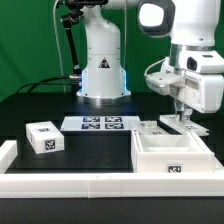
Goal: Assemble cabinet
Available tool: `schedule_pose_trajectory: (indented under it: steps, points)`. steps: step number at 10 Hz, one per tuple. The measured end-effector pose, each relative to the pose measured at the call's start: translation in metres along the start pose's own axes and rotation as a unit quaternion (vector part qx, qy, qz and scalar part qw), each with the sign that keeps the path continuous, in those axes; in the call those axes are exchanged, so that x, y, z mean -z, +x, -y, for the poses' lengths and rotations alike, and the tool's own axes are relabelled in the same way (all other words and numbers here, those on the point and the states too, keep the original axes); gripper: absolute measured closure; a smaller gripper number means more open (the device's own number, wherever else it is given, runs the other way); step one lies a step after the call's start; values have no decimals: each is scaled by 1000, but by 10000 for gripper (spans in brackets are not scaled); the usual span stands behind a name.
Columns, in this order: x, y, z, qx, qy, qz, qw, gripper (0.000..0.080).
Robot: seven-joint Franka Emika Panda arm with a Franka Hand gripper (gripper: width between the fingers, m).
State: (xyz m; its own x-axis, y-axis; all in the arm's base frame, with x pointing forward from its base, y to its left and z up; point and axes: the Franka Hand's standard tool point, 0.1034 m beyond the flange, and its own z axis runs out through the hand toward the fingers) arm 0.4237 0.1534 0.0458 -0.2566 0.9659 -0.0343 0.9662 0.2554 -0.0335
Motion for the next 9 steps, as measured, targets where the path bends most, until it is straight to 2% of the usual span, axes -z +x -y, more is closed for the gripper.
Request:
schedule_pose_trajectory:
  steps: [2, 3, 7, 9]
  points:
    - [17, -28, 1, -21, -11, 11, 1000, 732]
    - [20, -38, 2, -32, -14, 13, 999, 732]
    - [17, -36, 3, -31, -10, 12, 999, 732]
    - [17, -39, 1, -75, -15, 11, 997, 732]
